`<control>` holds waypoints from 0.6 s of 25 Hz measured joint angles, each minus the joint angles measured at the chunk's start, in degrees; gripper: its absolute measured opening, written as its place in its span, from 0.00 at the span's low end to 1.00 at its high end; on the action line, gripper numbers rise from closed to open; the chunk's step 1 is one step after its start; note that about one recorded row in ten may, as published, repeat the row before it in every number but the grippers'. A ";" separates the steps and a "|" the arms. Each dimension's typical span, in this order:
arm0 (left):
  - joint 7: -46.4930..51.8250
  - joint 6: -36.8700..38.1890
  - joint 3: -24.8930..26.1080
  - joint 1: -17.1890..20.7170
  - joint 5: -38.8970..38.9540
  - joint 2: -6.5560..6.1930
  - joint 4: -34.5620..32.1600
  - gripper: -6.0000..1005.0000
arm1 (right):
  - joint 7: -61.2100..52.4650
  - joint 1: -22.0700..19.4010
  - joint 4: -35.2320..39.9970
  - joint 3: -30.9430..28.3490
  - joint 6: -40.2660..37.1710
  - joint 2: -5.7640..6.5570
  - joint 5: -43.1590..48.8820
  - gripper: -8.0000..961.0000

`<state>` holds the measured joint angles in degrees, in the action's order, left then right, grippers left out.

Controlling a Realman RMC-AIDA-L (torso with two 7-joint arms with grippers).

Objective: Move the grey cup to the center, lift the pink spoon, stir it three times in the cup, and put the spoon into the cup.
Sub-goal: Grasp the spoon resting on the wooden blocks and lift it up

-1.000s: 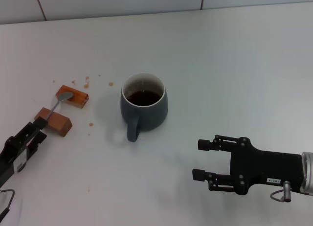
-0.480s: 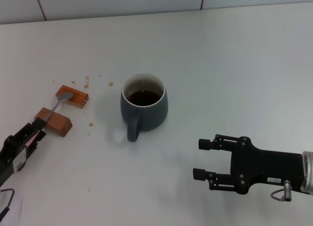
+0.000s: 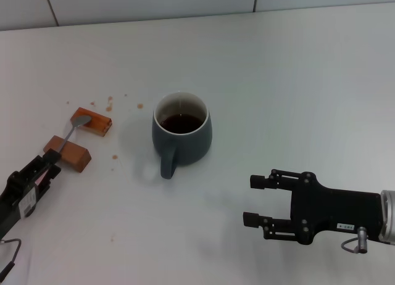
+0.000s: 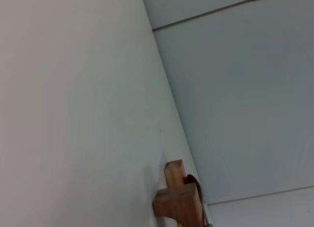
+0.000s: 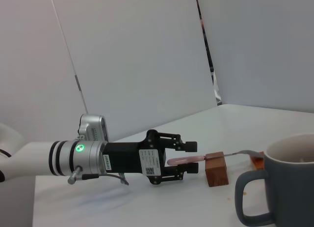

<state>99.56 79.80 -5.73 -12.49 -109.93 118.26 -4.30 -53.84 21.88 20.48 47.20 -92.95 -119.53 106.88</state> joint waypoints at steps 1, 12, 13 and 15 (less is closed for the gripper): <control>0.02 0.00 -0.02 0.00 -0.06 0.01 0.00 0.46 | 0.00 0.00 0.00 0.00 0.00 0.00 0.00 0.78; 0.02 -0.04 0.02 0.19 0.06 -0.01 -0.01 0.45 | -0.04 0.00 -0.01 0.00 -0.02 0.00 0.00 0.78; 0.02 -0.04 0.02 0.20 0.06 -0.02 -0.01 0.44 | -0.06 0.00 -0.01 0.00 -0.02 0.00 0.00 0.78; 0.02 -0.04 0.02 0.21 0.07 -0.02 -0.01 0.43 | -0.12 0.00 0.00 0.00 -0.04 0.00 0.00 0.78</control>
<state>99.58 79.76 -5.71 -12.27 -109.86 118.24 -4.31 -53.96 21.88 20.48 47.20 -92.99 -119.53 106.88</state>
